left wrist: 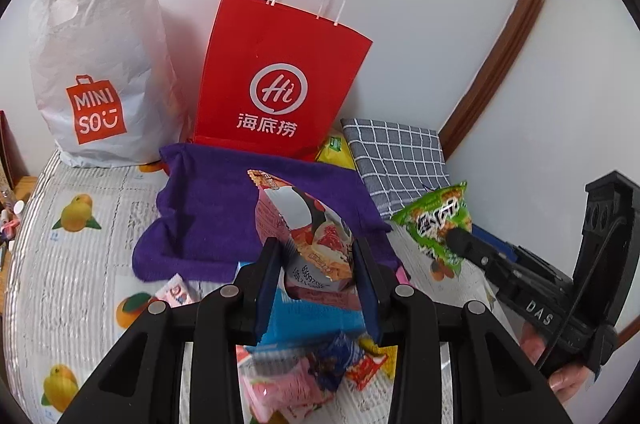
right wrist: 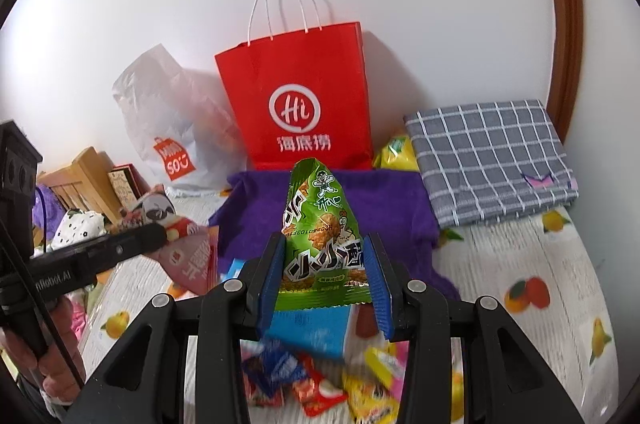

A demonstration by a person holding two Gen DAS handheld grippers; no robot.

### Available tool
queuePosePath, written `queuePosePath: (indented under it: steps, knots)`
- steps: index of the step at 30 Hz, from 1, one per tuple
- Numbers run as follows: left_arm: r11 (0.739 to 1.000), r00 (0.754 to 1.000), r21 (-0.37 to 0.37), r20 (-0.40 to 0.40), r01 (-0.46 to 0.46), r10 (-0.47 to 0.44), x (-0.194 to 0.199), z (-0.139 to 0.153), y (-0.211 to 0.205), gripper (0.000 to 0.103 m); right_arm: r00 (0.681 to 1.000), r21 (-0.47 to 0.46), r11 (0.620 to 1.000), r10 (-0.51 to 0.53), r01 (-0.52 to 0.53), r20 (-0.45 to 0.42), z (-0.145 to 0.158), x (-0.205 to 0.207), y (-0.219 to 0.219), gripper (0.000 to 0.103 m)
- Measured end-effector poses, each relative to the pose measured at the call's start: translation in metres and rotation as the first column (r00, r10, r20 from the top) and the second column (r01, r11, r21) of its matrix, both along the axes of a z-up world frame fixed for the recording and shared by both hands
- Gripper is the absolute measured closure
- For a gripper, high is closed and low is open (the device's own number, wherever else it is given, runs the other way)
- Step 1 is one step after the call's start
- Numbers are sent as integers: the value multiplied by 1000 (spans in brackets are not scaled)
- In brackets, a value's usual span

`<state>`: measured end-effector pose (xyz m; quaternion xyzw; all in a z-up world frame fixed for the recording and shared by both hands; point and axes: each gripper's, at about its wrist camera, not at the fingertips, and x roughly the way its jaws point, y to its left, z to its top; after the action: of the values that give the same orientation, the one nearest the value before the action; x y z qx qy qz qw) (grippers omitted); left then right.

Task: Organize snacks
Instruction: 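Carry both held snacks up over the purple towel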

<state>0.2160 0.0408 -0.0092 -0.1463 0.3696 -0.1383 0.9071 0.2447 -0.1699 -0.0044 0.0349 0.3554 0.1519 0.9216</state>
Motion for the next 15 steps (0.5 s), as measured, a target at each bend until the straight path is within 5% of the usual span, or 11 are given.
queuePosePath:
  steps: [15]
  knots:
    - [996, 995, -5, -43, -93, 93, 77, -18, 47, 69, 1000, -29, 999, -26, 26, -12, -13, 101, -8, 63]
